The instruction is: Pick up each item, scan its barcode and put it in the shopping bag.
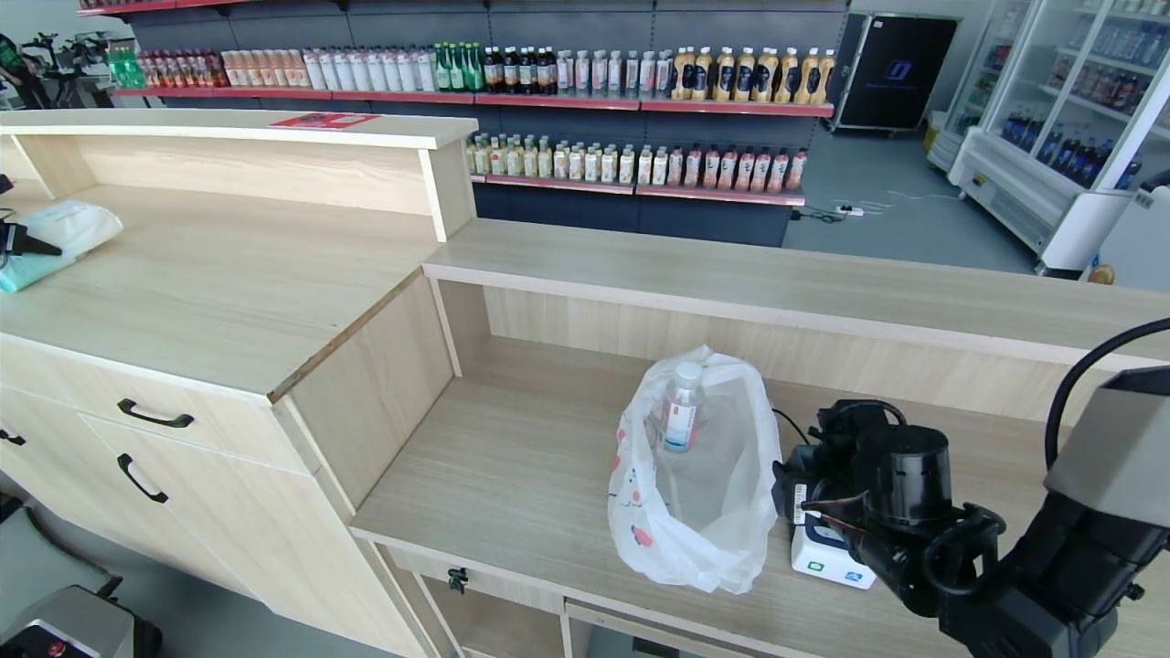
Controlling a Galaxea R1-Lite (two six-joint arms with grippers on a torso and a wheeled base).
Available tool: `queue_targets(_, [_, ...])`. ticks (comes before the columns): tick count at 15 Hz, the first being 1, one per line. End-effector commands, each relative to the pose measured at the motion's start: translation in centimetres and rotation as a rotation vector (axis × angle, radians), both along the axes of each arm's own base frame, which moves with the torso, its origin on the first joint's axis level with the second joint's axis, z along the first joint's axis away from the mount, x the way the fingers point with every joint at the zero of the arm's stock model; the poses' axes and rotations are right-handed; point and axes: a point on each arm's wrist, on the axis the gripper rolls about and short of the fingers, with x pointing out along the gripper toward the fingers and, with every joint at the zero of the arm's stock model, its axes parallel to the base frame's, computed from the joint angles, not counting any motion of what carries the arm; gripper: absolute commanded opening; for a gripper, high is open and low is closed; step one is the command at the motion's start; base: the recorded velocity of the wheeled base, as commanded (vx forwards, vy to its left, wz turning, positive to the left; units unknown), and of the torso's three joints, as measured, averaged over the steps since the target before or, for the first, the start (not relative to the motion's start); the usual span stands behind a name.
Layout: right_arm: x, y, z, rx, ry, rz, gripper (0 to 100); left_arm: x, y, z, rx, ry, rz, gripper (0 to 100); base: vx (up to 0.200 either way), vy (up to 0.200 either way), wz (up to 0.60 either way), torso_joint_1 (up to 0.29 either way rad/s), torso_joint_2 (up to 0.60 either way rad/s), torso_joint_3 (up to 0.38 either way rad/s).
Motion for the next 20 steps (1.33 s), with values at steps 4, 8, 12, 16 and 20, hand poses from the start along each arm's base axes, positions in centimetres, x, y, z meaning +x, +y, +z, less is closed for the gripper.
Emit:
queue_targets(4, [0.4, 0.9, -2.6, -0.021, 0.041, 0.024, 0, 0.0, 0.0, 0.0, 0.0, 0.0, 0.001, 100, 0.0, 0.0, 0.0, 0.0, 0.0, 0.0])
queue_targets(8, [0.5, 1.4, -3.3, -0.015, 0.028, 0.036, 0, 0.0, 0.0, 0.0, 0.0, 0.0, 0.001, 100, 0.0, 0.0, 0.0, 0.0, 0.0, 0.0])
queue_targets(12, [0.6, 1.8, -4.1, -0.007, 0.012, 0.047, 0, 0.0, 0.0, 0.0, 0.0, 0.0, 0.001, 100, 0.0, 0.0, 0.0, 0.0, 0.0, 0.0])
queue_targets(16, [0.3, 3.0, -4.7, 0.008, -0.023, 0.086, 0, 0.0, 0.0, 0.0, 0.0, 0.0, 0.001, 100, 0.0, 0.0, 0.0, 0.0, 0.0, 0.0])
queue_targets(20, [0.5, 3.3, -5.2, 0.02, -0.045, 0.089, 0, 0.0, 0.0, 0.0, 0.0, 0.0, 0.001, 100, 0.0, 0.0, 0.0, 0.0, 0.0, 0.0])
